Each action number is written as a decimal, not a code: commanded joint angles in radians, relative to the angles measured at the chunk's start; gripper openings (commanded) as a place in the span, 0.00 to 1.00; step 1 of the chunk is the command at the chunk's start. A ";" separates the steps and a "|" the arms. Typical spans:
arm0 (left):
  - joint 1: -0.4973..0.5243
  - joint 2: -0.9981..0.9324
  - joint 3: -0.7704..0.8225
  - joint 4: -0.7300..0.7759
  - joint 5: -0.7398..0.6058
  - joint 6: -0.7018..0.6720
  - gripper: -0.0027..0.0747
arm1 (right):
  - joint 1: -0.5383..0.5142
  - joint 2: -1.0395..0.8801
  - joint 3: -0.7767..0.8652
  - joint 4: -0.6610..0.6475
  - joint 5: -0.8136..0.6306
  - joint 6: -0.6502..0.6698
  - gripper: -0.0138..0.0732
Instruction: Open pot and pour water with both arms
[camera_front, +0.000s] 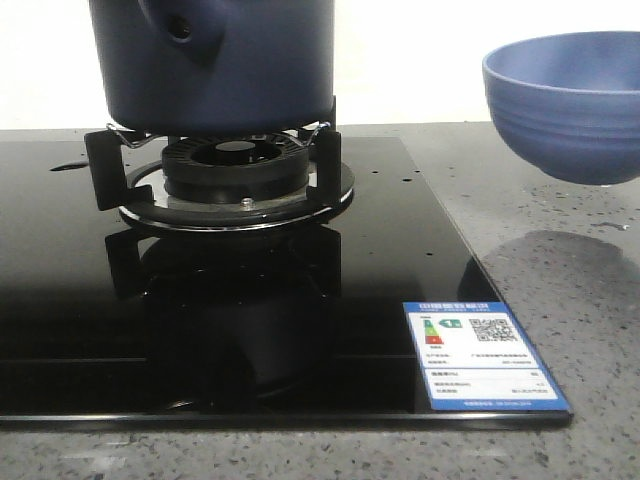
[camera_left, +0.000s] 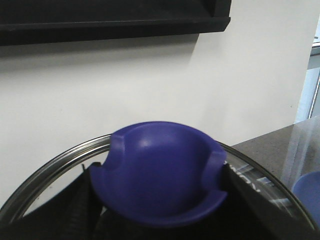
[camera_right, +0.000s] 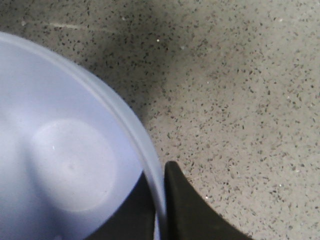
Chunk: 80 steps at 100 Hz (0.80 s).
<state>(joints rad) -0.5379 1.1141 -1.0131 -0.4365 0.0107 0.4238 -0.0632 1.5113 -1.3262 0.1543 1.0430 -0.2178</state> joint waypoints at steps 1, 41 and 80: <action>-0.007 -0.020 -0.035 0.004 -0.112 -0.002 0.55 | -0.004 -0.014 -0.022 0.018 -0.041 -0.008 0.11; -0.007 -0.020 -0.035 0.011 -0.112 -0.002 0.55 | -0.004 0.028 -0.022 0.026 -0.043 -0.015 0.16; -0.007 0.004 -0.035 0.011 -0.104 -0.002 0.55 | -0.008 -0.043 -0.106 0.026 0.030 -0.014 0.55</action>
<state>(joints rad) -0.5379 1.1248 -1.0131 -0.4283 0.0098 0.4238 -0.0632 1.5521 -1.3697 0.1685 1.0785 -0.2205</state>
